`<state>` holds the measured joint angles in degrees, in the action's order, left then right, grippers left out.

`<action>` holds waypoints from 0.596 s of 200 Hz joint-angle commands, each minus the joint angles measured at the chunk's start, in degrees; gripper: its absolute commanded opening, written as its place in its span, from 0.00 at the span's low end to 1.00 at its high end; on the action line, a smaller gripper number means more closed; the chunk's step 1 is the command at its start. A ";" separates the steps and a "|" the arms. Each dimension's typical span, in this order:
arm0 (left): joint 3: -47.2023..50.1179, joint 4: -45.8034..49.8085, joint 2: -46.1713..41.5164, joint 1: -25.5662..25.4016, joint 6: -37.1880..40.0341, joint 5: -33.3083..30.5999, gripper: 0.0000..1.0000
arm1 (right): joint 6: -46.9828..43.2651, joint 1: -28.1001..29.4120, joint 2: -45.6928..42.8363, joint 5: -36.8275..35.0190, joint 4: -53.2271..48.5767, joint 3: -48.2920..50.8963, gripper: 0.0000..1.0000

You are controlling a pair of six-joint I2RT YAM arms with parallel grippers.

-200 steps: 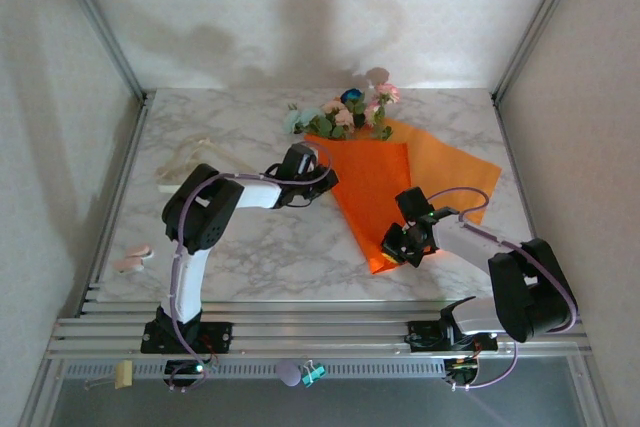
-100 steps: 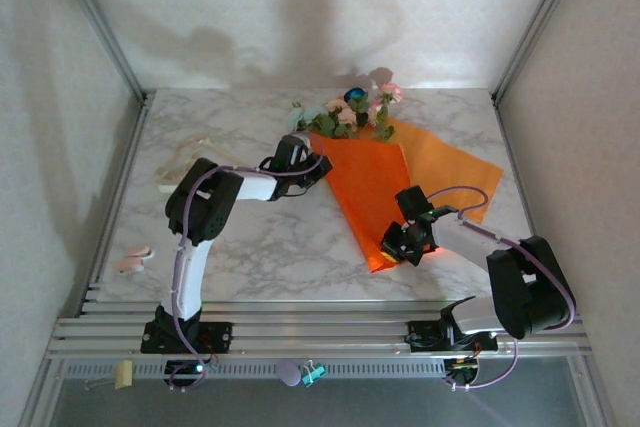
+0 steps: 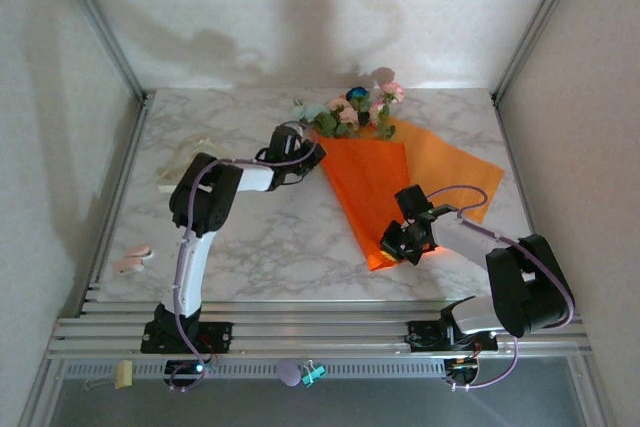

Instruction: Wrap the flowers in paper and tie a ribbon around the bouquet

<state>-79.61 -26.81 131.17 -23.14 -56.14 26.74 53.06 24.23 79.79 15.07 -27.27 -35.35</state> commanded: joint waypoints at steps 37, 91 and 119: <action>-7.37 1.10 5.33 4.23 0.10 2.35 0.00 | -1.43 -0.72 3.77 -2.90 -5.12 1.78 0.08; -10.72 3.57 6.38 4.94 1.38 2.37 0.01 | -1.39 -0.83 4.07 -2.74 -4.95 1.69 0.08; -13.29 5.25 7.83 5.12 1.80 2.73 0.22 | -1.36 -0.84 4.25 -2.74 -4.92 1.52 0.08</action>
<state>-89.80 -23.27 136.86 -19.46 -55.48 30.48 52.03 23.97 80.97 15.57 -27.42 -36.23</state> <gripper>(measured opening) 0.225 0.080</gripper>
